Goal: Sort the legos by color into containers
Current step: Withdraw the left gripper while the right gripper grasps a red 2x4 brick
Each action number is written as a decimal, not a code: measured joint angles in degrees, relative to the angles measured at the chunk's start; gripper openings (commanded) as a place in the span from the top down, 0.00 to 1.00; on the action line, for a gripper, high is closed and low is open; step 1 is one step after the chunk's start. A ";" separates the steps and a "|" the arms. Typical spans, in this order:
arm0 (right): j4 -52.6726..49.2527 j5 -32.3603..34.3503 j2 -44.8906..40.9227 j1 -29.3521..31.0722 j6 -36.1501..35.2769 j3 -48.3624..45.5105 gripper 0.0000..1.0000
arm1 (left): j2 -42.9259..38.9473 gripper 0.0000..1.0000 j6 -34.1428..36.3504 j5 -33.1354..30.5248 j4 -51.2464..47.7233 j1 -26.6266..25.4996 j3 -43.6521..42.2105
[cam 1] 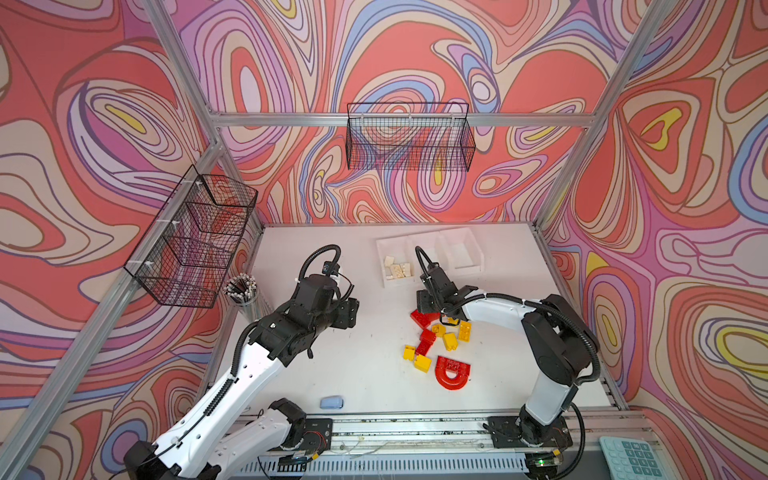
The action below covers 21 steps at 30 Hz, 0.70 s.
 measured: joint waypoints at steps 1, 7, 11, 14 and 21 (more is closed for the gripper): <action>-0.09 0.26 1.03 0.00 0.07 0.48 0.30 | -0.31 0.21 0.00 0.15 0.04 0.00 0.00; -1.09 1.44 3.61 0.02 0.44 1.18 0.46 | -2.89 0.21 -0.02 0.17 0.09 0.00 -0.02; -1.33 1.57 4.26 0.13 0.37 2.10 0.60 | -3.43 0.21 -0.04 0.48 0.50 0.00 -0.33; -1.44 1.77 4.26 0.42 0.37 2.62 0.71 | -3.32 0.21 -0.04 0.66 0.50 0.00 -0.37; -3.23 2.23 4.26 1.40 0.37 3.76 0.87 | -3.32 0.21 -0.04 0.83 0.52 0.00 -0.39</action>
